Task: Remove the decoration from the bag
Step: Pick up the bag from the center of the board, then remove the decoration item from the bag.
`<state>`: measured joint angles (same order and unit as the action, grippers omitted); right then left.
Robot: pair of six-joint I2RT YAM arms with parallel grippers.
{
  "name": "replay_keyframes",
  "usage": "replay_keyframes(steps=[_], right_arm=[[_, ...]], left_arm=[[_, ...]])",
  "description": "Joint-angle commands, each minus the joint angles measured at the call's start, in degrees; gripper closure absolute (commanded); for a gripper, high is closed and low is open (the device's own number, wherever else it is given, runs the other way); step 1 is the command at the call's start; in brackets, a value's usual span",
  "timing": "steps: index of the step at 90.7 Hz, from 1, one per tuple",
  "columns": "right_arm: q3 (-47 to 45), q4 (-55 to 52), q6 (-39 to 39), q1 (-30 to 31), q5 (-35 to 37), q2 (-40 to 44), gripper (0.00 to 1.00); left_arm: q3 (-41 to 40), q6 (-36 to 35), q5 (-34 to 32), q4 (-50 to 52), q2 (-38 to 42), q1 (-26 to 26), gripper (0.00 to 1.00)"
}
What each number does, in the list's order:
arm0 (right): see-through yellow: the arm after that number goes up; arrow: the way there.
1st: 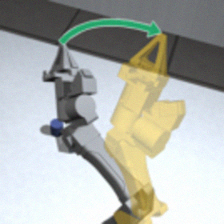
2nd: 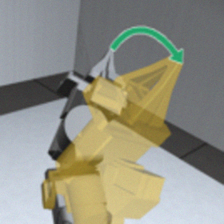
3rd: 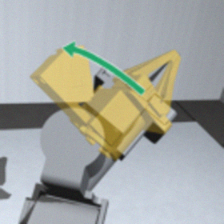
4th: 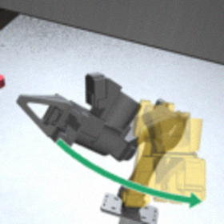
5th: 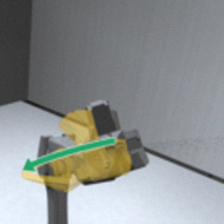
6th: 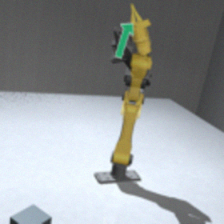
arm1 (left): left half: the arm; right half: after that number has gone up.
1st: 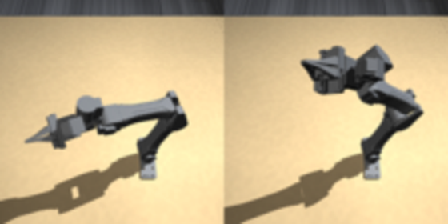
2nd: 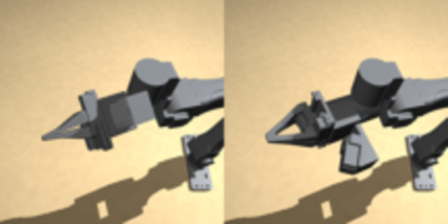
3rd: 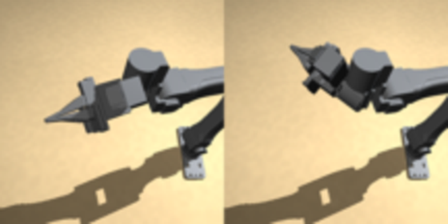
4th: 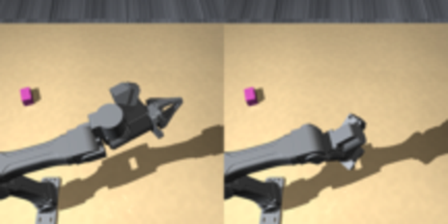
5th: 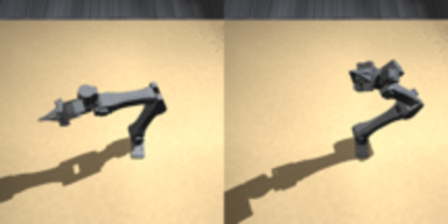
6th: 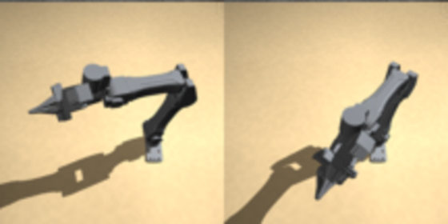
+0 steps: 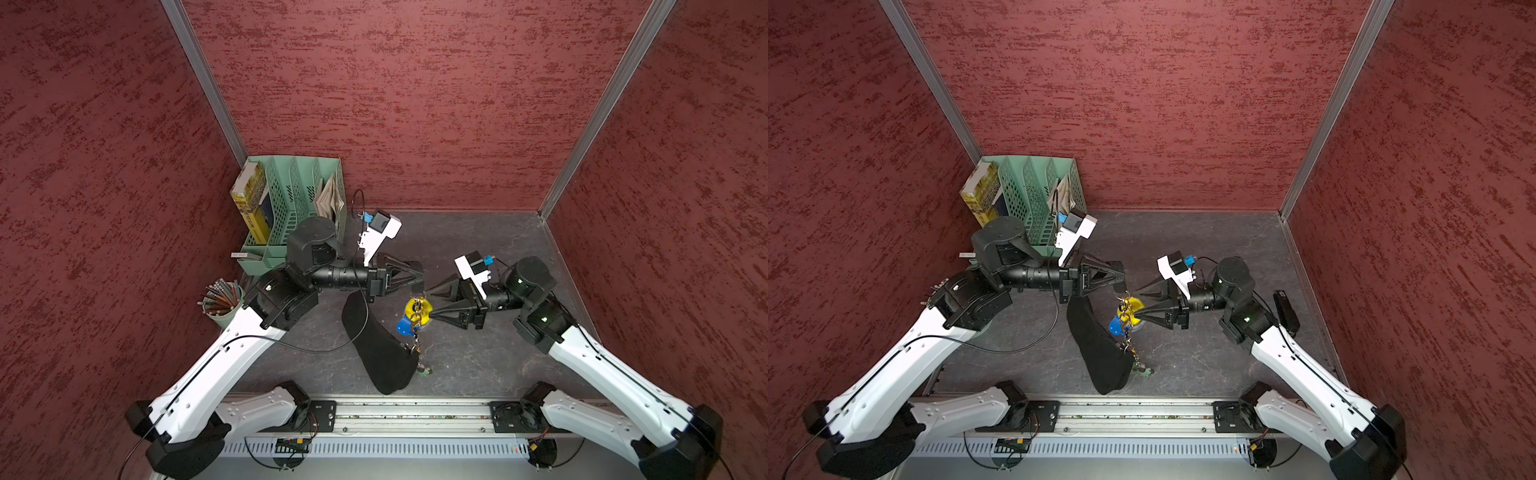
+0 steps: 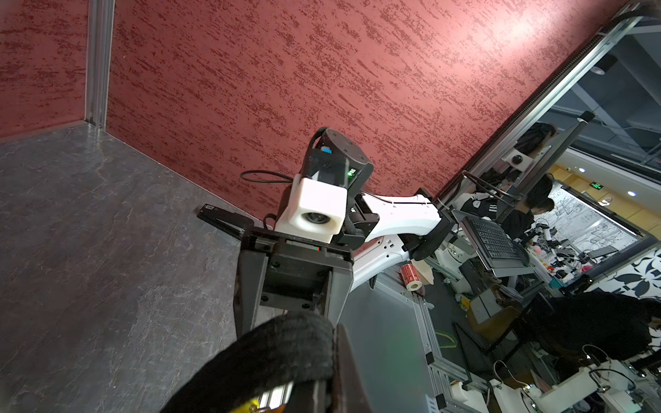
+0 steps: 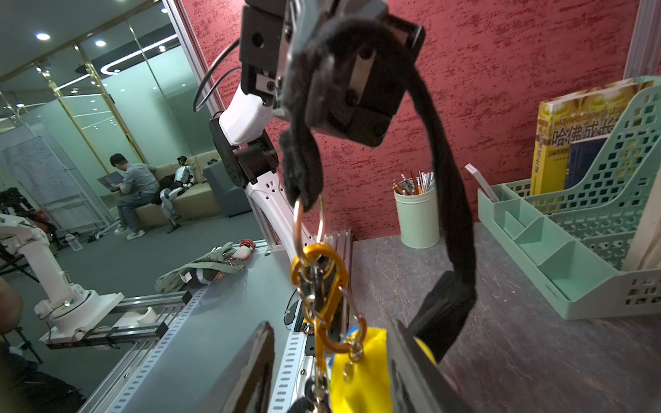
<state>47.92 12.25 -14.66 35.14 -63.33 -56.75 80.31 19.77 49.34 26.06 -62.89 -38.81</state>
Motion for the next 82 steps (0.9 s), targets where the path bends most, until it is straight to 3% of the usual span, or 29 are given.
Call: replay_keyframes(steps=[1, 20, 51, 61, 82], right_arm=[[1.4, 2.9, -1.6, 0.8, -2.6, -0.5, 0.48], [1.5, 5.2, -2.2, 2.8, -1.8, -0.6, 0.46], [3.6, 3.2, -1.2, 5.0, 1.3, -1.0, 0.46], [3.8, 2.7, -0.8, 5.0, 4.3, -0.1, 0.54], [3.9, 4.0, -1.9, 5.2, 3.8, -0.2, 0.59]], left_arm=[[0.9, -1.3, 3.1, -3.5, 0.3, 0.6, 1.0], [0.2, 0.3, 2.2, -6.0, -0.4, 0.8, 1.0], [-0.5, 5.7, -5.0, -8.9, -1.0, 0.7, 1.0], [-0.4, 5.7, -5.2, -9.0, -0.9, 0.7, 1.0], [-0.3, 5.9, -4.8, -8.9, -0.9, 0.8, 1.0]])
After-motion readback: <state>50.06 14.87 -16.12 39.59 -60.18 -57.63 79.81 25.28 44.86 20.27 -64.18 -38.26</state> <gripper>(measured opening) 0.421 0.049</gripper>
